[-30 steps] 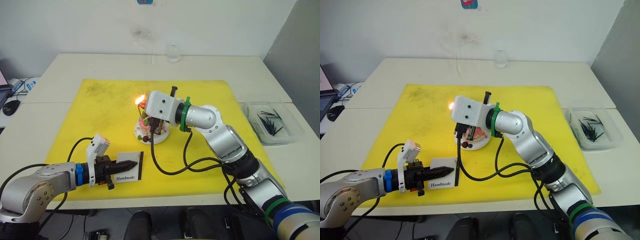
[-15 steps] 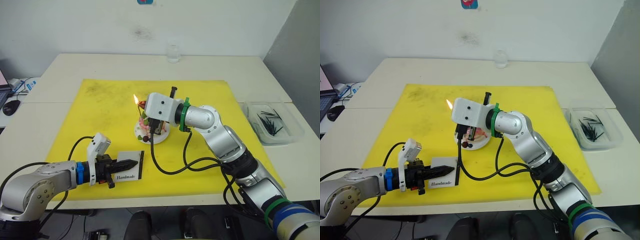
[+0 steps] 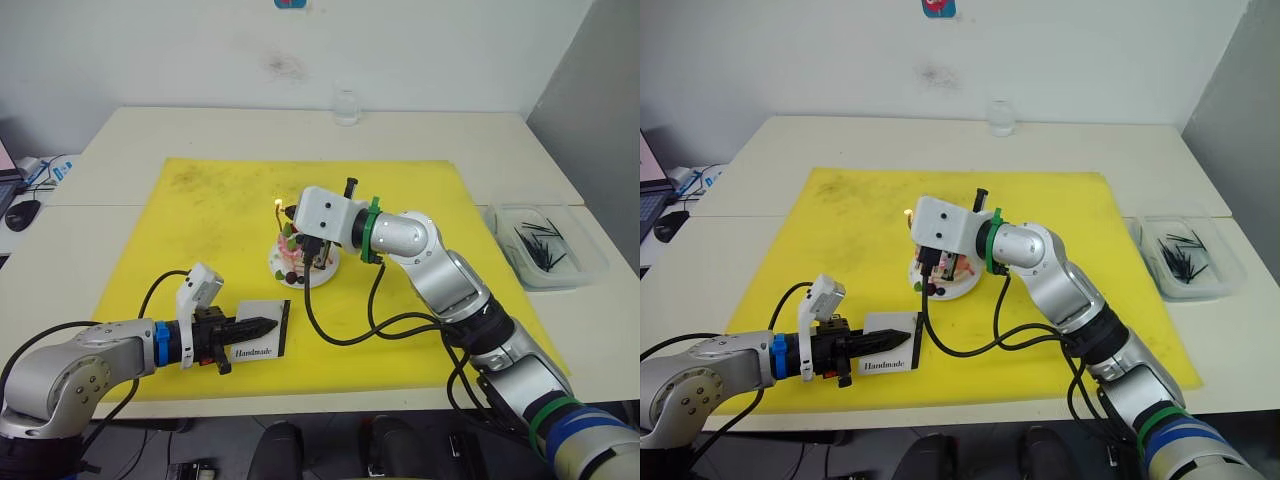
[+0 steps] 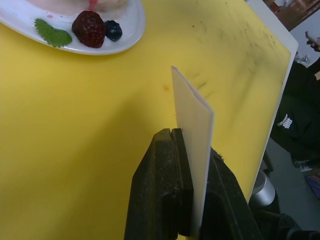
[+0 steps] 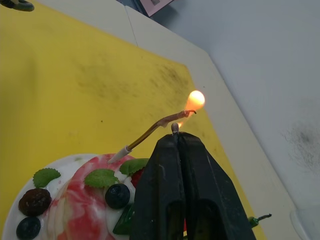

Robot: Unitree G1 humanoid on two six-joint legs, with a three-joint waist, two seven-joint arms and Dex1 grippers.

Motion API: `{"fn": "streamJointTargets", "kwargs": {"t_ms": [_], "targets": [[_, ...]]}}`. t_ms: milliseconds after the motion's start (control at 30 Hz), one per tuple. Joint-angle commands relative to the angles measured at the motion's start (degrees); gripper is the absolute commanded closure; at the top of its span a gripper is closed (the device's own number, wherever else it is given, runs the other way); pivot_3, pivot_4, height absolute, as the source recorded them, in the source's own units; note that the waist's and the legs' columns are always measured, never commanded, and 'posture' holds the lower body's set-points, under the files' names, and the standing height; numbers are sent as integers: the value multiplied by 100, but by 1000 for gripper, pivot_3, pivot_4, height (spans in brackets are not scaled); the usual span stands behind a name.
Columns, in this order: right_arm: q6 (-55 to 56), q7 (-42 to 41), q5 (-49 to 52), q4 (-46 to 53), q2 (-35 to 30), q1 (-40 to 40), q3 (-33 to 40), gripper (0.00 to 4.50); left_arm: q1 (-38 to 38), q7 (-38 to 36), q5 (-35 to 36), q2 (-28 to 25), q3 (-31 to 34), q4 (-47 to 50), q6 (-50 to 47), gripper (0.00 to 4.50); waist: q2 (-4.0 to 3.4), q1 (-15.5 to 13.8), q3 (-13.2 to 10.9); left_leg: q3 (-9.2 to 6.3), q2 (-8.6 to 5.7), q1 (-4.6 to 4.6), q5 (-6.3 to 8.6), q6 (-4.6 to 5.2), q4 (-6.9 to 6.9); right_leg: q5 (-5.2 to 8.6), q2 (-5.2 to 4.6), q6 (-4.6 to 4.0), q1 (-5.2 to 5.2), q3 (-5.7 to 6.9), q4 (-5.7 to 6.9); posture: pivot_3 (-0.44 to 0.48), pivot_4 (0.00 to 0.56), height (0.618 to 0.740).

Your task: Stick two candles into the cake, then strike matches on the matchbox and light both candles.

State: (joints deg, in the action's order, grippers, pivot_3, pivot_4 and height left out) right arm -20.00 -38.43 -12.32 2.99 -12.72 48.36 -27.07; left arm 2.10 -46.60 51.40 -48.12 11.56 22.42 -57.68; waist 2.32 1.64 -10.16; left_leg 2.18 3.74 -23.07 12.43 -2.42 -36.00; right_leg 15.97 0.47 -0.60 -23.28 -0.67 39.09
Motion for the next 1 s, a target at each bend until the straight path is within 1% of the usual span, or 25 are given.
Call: {"fn": "streamJointTargets", "kwargs": {"t_ms": [33,1000], "targets": [[113,107,-22,122,42,46,159,4484,80,27,46,1,31,142,-9,4500,0,0,0,0,0,0,0,0,0,0,0,0,0,0,0,0,150,740],[112,36,3,205,23,40,153,4484,273,148,116,74,28,215,-237,4500,0,3,0,-1,0,-1,0,0,0,0,0,0,0,0,-1,0,150,740]]}}
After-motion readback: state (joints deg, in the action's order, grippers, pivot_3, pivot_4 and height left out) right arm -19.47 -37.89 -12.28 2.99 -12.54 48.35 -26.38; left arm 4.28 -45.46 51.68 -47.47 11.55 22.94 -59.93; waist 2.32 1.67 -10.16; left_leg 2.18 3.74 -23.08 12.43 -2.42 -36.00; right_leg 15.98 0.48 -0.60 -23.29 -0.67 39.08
